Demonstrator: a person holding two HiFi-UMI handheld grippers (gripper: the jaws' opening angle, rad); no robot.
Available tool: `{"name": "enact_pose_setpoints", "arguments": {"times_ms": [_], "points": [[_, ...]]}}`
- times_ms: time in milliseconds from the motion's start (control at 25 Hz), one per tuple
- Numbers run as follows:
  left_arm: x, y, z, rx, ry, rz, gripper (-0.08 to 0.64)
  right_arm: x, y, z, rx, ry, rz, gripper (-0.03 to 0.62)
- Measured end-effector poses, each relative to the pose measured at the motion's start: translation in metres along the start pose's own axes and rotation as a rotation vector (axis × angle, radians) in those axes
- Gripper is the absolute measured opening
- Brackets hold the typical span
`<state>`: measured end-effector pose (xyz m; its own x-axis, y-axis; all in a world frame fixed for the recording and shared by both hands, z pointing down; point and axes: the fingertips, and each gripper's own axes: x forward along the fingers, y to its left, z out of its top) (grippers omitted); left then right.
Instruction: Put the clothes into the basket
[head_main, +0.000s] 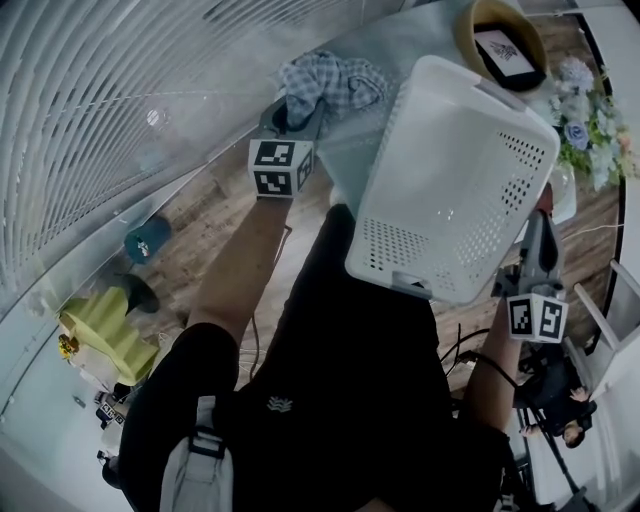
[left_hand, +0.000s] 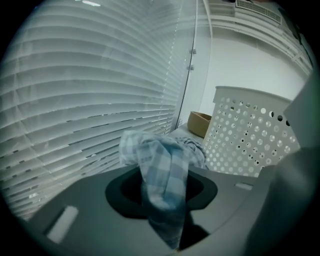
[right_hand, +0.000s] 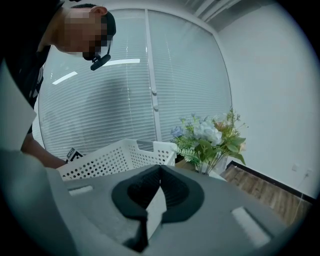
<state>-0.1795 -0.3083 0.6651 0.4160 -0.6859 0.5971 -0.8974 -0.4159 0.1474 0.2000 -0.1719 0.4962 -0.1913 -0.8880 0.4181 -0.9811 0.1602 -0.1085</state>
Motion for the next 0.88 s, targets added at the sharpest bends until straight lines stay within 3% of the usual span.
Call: {"name": "enact_pose_setpoints", "arguments": {"times_ms": [280,880], "points": [[-0.028,0.001,0.019,-0.024,-0.055,0.009,0.1,-0.005,0.009,0.016,-0.013,-0.022,0.007,0.002],[-0.116,-0.011,0.097,-0.012,-0.231,0.007,0.092,-0.047,0.052,0.073,-0.033,-0.167,0.072,0.002]]}}
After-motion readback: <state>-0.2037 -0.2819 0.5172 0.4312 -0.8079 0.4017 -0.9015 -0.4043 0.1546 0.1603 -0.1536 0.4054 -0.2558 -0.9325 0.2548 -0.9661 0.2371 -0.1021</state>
